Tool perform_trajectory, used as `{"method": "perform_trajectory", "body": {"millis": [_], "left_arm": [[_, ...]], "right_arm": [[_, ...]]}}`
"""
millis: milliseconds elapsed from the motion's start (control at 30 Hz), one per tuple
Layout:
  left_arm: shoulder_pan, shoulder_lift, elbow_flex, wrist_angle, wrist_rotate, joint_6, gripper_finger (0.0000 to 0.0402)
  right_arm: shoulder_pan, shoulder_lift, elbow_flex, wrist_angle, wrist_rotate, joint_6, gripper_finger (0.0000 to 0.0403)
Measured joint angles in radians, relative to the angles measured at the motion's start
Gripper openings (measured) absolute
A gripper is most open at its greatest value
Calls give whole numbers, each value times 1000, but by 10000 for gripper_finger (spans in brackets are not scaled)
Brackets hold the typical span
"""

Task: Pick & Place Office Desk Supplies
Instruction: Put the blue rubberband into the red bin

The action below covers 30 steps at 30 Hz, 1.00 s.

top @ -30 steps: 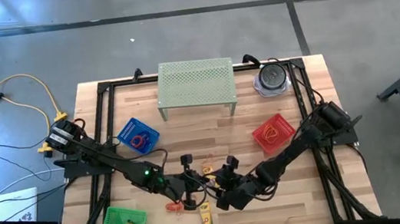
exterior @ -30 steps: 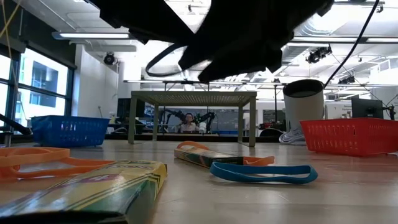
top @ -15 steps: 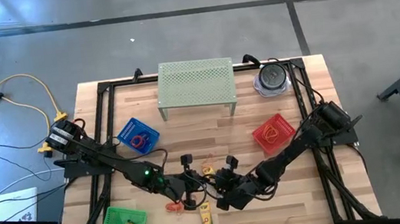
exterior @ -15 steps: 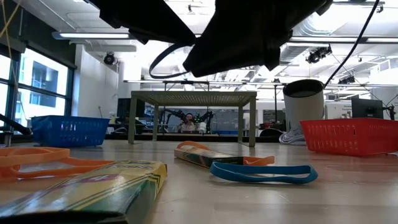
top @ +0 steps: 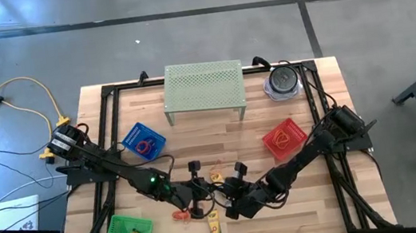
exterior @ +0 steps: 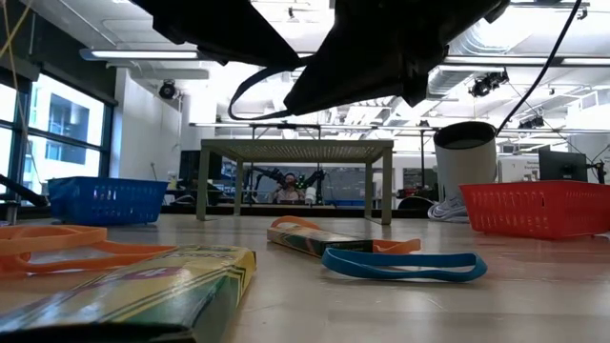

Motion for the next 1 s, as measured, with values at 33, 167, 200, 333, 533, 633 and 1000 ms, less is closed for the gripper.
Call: {"method": "perform_trajectory", "body": {"millis": [33,167,200,333,533,633,1000], "left_arm": [[-1,0,0,0,0,0,12],[-11,0,0,2,0,27,50],[-14,0,0,3,0,39,64],[-21,0,0,5,0,53,123],[-17,0,0,10,0,41,201],[-16,0,-1,15,0,40,219],[-16,-1,-1,14,1,38,225]], "right_arm": [[0,0,0,0,0,0,3],[0,0,0,0,-7,0,2],[0,0,0,0,-10,0,2],[0,0,0,0,-22,0,2],[0,0,0,-37,-43,17,2],[1,-6,0,-106,-47,52,2],[72,-125,0,-574,50,361,2]]}}
